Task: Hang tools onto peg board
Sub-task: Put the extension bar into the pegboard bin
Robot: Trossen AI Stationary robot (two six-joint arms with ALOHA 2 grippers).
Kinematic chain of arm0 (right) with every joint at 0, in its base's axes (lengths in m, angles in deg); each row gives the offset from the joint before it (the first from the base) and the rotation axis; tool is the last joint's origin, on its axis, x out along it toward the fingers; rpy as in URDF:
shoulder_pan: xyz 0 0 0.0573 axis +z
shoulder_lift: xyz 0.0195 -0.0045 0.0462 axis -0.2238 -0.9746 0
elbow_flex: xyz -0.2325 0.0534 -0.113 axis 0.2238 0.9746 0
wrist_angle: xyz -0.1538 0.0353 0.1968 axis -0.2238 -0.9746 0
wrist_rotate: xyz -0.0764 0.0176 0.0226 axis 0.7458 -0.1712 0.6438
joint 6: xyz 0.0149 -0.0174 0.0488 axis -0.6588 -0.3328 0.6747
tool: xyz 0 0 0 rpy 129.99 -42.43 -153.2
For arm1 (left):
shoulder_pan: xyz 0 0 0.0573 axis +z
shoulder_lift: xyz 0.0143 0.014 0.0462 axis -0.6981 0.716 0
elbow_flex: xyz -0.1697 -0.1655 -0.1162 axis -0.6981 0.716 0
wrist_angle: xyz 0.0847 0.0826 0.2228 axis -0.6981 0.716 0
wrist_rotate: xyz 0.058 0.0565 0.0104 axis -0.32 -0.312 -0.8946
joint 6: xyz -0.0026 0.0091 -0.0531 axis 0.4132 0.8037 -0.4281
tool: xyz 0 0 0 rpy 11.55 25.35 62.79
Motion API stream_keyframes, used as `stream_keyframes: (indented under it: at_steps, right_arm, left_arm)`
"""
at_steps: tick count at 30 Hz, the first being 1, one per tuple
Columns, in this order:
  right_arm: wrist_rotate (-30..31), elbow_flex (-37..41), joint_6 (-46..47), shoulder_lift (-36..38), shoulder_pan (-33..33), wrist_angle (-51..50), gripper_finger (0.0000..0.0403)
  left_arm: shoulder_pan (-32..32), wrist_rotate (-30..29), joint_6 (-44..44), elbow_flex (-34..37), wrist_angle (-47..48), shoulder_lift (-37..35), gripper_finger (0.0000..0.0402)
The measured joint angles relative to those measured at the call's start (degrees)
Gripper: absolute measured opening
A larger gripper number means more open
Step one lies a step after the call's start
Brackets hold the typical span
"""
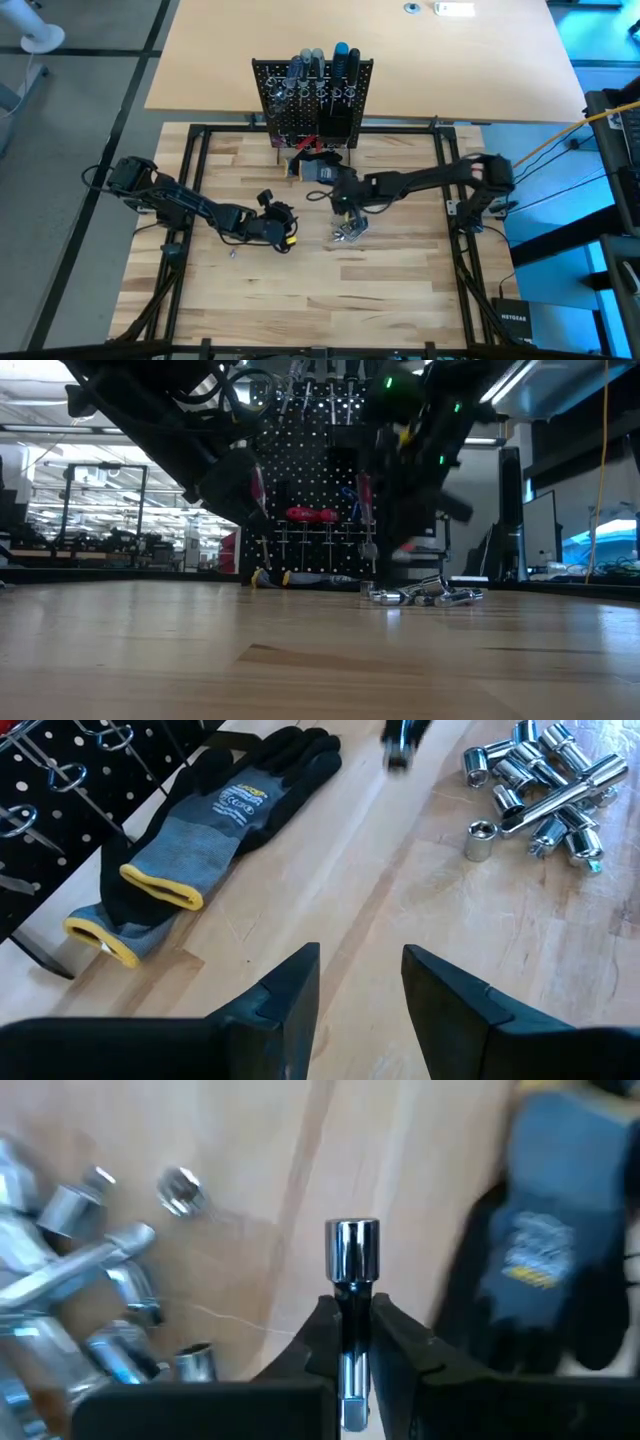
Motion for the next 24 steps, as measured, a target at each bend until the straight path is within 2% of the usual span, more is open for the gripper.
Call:
stream_keyframes:
  at_steps: [7,13,19,24]
  right_arm:
    - [1.1,0.0,1.6,11.5,0.0,2.2,0.0036]
    - [2.6,-0.3,1.6,20.1,0.0,11.5,0.0036]
    - [2.9,-5.5,1.5,22.0,-3.2,17.6,0.0036]
    - [2.9,-11.8,1.3,20.3,-7.8,16.8,0.0037]
  left_arm:
    - [-0.3,0.0,0.0,0.0,-0.1,0.0,0.0134]
    - [-0.3,0.0,0.2,0.0,-0.2,0.0,0.0134]
    - [-0.3,0.0,0.4,0.0,-0.5,0.0,0.0134]
    - [-0.2,0.0,0.4,0.0,-0.5,0.0,0.0134]
